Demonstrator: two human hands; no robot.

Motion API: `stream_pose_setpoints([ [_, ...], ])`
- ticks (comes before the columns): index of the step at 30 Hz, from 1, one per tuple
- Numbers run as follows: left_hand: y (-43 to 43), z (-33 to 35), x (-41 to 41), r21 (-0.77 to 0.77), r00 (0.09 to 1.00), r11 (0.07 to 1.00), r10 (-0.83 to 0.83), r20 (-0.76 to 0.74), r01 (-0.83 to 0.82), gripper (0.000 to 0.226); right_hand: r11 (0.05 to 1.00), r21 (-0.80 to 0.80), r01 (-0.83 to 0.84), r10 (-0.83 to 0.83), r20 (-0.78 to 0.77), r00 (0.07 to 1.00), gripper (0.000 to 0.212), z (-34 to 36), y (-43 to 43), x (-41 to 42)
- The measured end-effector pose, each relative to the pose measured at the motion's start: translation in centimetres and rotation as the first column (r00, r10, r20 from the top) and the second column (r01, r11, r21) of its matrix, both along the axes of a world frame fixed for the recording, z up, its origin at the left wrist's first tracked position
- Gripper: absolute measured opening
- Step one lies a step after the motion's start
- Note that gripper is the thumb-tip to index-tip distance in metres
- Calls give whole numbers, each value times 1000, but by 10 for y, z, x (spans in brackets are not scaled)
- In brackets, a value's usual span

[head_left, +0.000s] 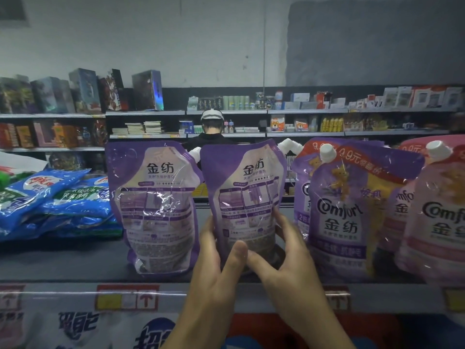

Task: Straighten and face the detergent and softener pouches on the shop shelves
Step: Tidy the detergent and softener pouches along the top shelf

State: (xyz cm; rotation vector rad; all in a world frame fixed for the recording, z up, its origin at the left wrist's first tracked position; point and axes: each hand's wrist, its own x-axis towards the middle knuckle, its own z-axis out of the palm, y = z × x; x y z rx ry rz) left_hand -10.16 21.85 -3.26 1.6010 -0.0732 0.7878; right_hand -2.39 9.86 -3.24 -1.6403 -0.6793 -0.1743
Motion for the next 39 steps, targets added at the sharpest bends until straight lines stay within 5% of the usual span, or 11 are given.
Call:
stream_pose_setpoints([
  [5, -9, -4, -9, 87, 1000, 996, 29, -4, -29, 79, 997, -24, -69, 69, -8, 998, 95, 2, 2, 13],
  [13, -17, -11, -14, 215, 994, 971, 110, -27, -102, 97, 988, 12, -156, 157, -95, 983, 39, 10, 2, 39],
  [20, -29, -9, -18, 338, 985, 932, 163, -61, -134, 98, 990, -106, -91, 87, -44, 995, 41, 23, 2, 49],
  [24, -19, -9, -8, 179, 964, 953, 259, -59, -245, 65, 995, -101, -22, 21, -10, 1000, 41, 18, -6, 47],
  [27, -8, 5, 7, -80, 972, 978, 180, -154, -193, 35, 994, -67, 83, -76, 103, 992, 37, 16, -11, 29],
  [32, 24, 23, 38, -208, 971, 977, -9, -239, -42, 88, 976, -59, 209, -181, 307, 934, 52, 22, -4, -5],
  [39, 27, 59, 75, -405, 924, 913, -118, -364, -42, 84, 889, -207, 408, -284, 448, 848, 67, 11, 11, -11],
])
